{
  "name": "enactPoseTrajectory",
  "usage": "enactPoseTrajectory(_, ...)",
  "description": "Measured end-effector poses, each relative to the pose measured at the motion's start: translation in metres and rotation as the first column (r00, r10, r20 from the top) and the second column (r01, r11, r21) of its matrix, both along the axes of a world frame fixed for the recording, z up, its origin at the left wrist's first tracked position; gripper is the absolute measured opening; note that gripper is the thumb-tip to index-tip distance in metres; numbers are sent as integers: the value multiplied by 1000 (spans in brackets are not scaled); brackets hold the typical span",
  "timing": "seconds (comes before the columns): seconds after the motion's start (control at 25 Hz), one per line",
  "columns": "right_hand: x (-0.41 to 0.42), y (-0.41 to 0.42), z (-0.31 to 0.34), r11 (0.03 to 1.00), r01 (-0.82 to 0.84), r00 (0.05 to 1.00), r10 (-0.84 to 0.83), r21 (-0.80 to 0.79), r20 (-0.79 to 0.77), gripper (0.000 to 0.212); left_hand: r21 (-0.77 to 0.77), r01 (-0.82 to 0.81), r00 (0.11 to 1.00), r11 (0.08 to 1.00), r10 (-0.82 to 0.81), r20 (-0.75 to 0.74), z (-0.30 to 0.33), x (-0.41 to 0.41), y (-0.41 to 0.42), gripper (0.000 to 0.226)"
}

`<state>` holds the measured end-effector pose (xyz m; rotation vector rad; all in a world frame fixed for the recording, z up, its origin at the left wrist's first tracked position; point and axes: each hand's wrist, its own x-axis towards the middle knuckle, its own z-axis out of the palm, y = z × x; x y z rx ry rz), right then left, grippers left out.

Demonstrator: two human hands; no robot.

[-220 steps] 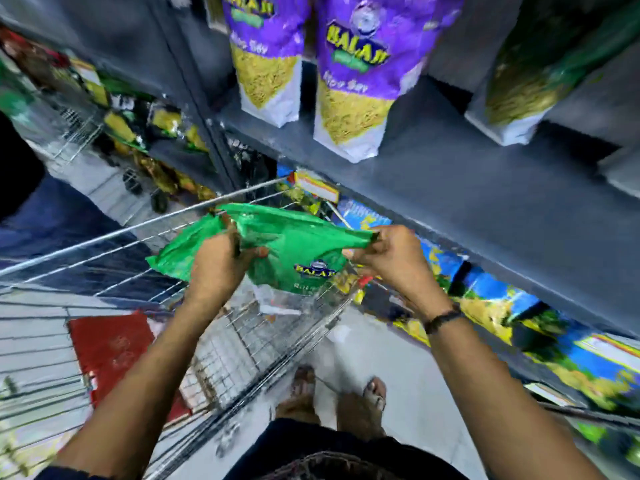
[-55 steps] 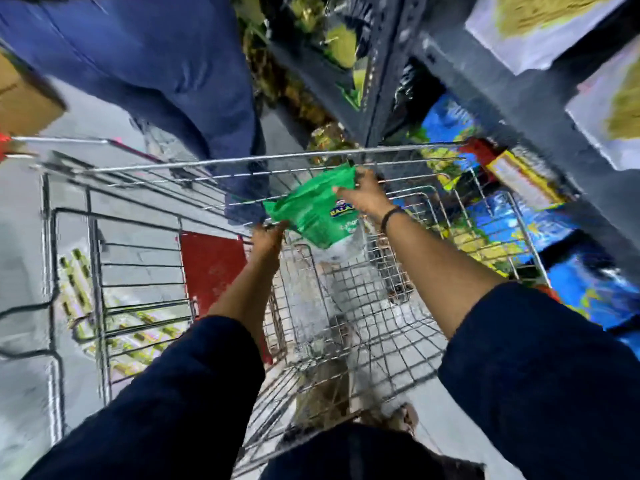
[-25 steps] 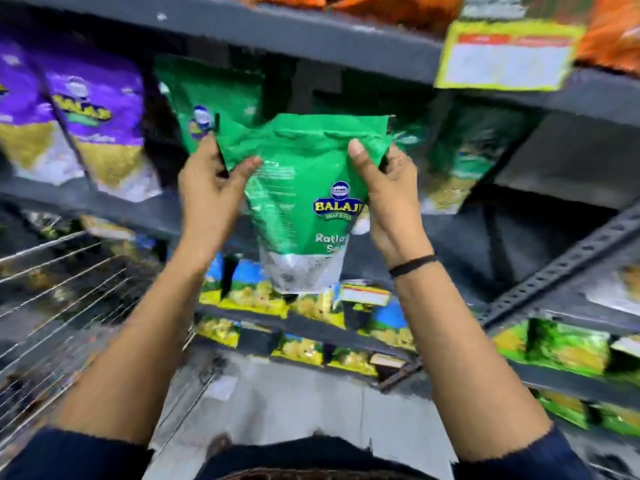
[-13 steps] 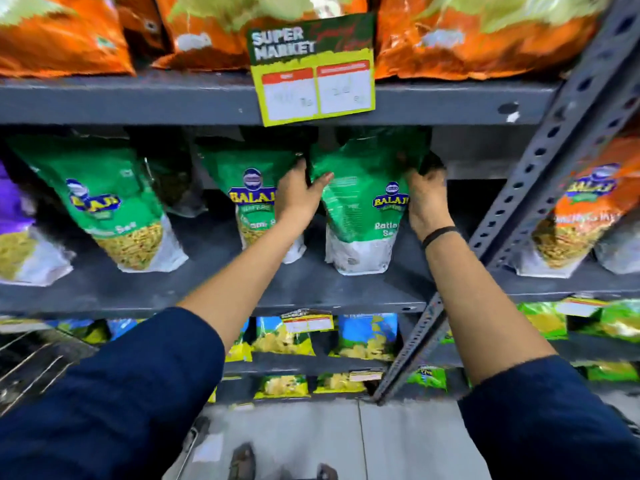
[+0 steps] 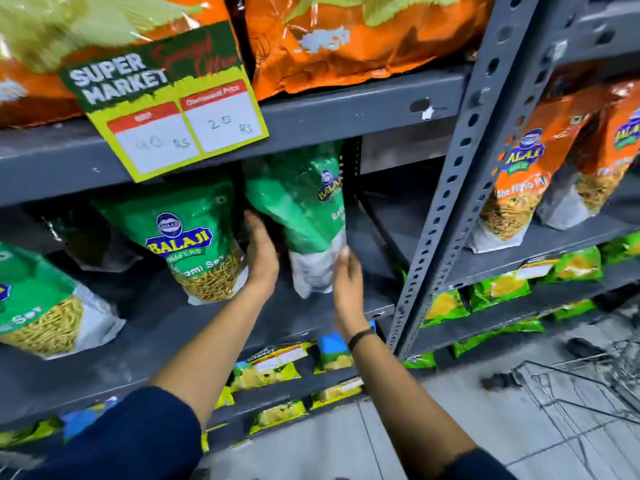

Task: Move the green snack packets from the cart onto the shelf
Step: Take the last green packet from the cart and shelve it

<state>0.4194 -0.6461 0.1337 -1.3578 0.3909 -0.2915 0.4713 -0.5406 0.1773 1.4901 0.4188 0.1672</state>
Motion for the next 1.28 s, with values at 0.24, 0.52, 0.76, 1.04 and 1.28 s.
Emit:
enactPoseTrajectory(0.24,11,-37,-6,994,79,993,-71,78,-95,46,-124,-87,986,988,103,129,-6,0,-22,46)
enactPoseTrajectory(0.52,25,-24,-13,993,-110,986,115,44,-125,51,-174,198,979,965,-204,-21,-31,10,-34,50)
enactPoseTrajectory(0.76,5,0,-21,995,86,996,-86,-42,5,61,-8,141,970,990,-140,-199,-47,52,-27,49)
enactPoseTrajectory(1.04,26,-57,-30,968,-249,968,249,5,-43,51,-322,-88,975,943,15,-222,-50,-27,-52,26)
enactPoseTrajectory(1.28,29,-55,-22,967,-257,966,256,-3,-34,50,-328,78,978,942,-135,-156,-54,7,-48,45)
